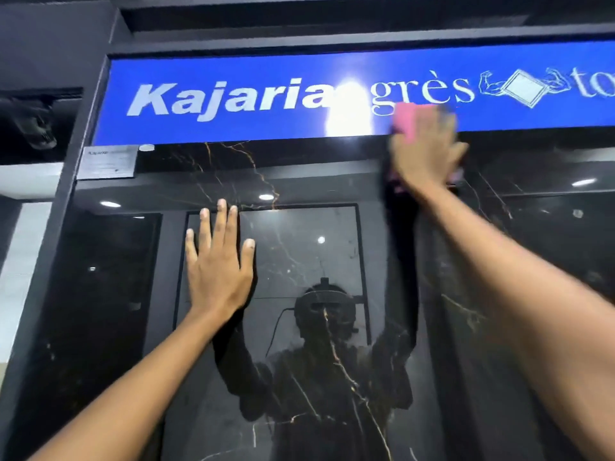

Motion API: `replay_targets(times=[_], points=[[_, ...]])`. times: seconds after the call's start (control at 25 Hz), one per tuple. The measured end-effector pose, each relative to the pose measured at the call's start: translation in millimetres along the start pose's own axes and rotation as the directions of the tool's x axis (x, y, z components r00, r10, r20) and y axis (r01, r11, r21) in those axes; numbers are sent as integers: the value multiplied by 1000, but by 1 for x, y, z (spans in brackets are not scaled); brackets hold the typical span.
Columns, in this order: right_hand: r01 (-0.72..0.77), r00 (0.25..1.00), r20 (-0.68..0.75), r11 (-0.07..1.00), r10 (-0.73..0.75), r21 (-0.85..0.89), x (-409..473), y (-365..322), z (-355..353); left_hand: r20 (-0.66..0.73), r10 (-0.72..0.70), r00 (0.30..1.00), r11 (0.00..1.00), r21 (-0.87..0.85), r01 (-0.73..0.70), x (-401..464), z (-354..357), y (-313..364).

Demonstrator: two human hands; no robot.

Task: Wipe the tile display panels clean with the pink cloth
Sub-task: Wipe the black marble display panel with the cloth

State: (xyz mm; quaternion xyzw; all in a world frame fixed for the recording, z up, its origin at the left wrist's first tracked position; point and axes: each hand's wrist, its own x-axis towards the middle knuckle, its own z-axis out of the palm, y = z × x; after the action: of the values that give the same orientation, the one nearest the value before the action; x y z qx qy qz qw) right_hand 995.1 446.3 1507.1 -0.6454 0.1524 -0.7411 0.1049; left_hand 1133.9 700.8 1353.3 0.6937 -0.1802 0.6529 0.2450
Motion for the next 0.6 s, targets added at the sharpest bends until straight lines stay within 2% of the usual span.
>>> replay_targets(times=[0.04,0.08,0.12,0.16,0.2,0.24,0.28,0.32,0.36,0.4,0.44,0.48,0.52,0.6], points=[[165,985,50,986,-166,30,-22,-22,11,-4,-6,1000,1000,-16,6,0,0,0],[361,925,104,931,-364,53,-57,-40,24,-9,-11,1000,999,-33,11,0,0,0],[568,804,161,820,-572,76,-100,-51,33,-11,-11,1000,999,-40,10,1,0,0],[733,647,207,673,-734,94,-141,-50,38,-7,-6,1000,999,-35,6,2,0,-1],[831,519,221,548,-825,93,-165,-43,35,-3,-4,1000,1000,-27,4,2,-2,-1],[863,463,237,495,-854,97,-163,-29,27,-6,-9,1000,1000,-24,9,0,-5,0],[838,512,226,540,-829,83,-145,-12,18,-16,-12,1000,999,-31,11,-5,-9,2],[740,653,194,671,-733,47,-116,8,10,-19,0,1000,999,-46,0,-14,-12,5],[579,804,157,815,-573,5,-84,30,0,-7,31,1000,997,-64,-31,-25,-13,8],[399,909,149,916,-390,-37,-51,53,-12,21,75,997,995,-72,-73,-36,-12,11],[247,964,122,966,-237,-71,-25,73,-24,56,117,992,991,-65,-113,-45,-10,13],[146,987,86,985,-138,-89,-15,83,-32,82,143,986,989,-50,-139,-53,-6,12],[112,993,56,989,-107,-96,-20,83,-32,92,151,984,988,-37,-148,-58,-2,10],[220,975,41,976,-219,-12,-68,67,-18,93,143,985,989,-39,-140,-61,1,7]])
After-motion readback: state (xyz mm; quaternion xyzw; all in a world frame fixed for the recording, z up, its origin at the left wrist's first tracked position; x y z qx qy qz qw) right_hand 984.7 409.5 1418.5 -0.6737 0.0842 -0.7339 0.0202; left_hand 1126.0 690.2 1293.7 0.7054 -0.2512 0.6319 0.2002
